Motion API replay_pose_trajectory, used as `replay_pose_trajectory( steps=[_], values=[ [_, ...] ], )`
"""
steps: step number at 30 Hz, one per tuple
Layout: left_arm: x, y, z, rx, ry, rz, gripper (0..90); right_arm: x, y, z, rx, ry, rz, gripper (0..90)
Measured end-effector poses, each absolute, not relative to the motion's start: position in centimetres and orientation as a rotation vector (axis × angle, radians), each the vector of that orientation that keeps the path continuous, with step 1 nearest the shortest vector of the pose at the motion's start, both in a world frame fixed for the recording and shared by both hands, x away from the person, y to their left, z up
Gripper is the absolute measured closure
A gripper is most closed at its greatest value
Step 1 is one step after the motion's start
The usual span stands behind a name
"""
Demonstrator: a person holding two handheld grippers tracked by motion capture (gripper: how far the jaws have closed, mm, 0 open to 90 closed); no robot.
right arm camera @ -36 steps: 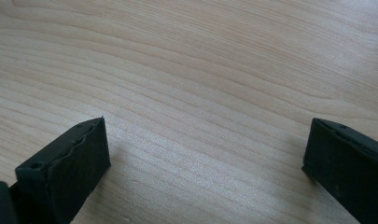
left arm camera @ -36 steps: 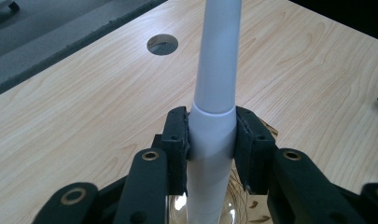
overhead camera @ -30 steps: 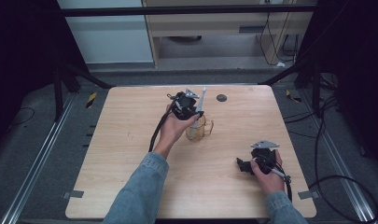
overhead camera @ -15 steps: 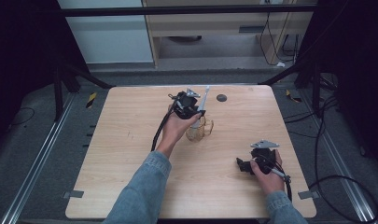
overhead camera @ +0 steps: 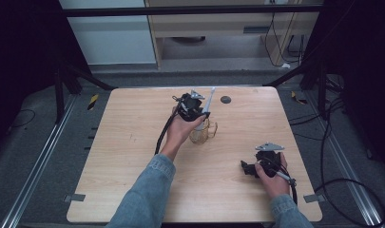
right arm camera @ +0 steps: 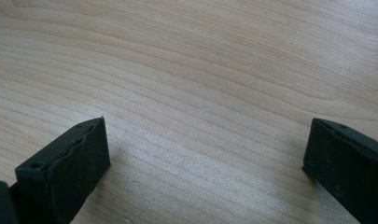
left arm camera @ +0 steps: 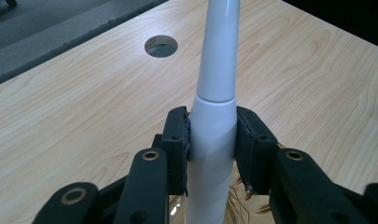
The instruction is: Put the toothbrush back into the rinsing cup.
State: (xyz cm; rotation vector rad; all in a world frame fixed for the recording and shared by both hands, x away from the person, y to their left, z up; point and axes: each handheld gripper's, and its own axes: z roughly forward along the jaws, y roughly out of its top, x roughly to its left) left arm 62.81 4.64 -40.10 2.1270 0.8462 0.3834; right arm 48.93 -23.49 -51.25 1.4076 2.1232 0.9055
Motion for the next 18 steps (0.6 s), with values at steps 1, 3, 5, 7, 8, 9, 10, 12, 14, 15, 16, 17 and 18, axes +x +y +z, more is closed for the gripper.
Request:
replay_pose_trajectory(
  steps=[1,3,5,7,8,9,10,12,14,15,16,17,18],
  values=[
    [62.8,4.6,-40.1,2.129,0.843,0.388,66.7,48.9,-23.5,-51.3,1.407,2.123,0.906,0.4],
    [62.7,4.6,-40.0,2.136,0.839,0.396,66.6,48.9,-23.5,-51.3,1.408,2.123,0.906,0.4],
    [62.7,4.7,-39.9,2.134,0.838,0.399,66.1,48.9,-23.5,-51.2,1.408,2.123,0.904,0.4],
    [62.7,4.8,-39.8,2.121,0.839,0.403,65.0,48.9,-23.5,-51.2,1.408,2.123,0.904,0.4],
    [62.6,4.9,-39.7,2.109,0.842,0.402,63.8,48.9,-23.5,-51.2,1.408,2.123,0.904,0.4],
    [62.6,4.9,-39.6,2.106,0.840,0.404,62.9,48.9,-23.5,-51.2,1.409,2.124,0.904,0.4],
    [62.5,5.0,-39.5,2.106,0.839,0.405,61.3,48.9,-23.5,-51.2,1.410,2.123,0.904,0.4],
    [62.3,5.1,-39.3,2.107,0.834,0.415,57.5,48.9,-23.5,-51.2,1.410,2.123,0.904,0.4],
    [62.1,5.3,-39.0,2.097,0.830,0.421,54.1,48.9,-23.5,-51.2,1.410,2.123,0.904,0.4],
    [62.0,5.4,-38.9,2.090,0.829,0.423,52.1,48.9,-23.5,-51.2,1.409,2.123,0.904,0.4],
    [61.9,5.4,-38.8,2.088,0.829,0.423,49.7,48.9,-23.5,-51.2,1.408,2.123,0.904,0.4],
    [61.8,5.5,-38.7,2.099,0.818,0.433,48.4,48.9,-23.5,-51.2,1.409,2.123,0.904,0.4],
    [61.6,5.5,-38.5,2.092,0.820,0.430,46.9,48.9,-23.5,-51.3,1.406,2.123,0.902,0.4]
  ],
)
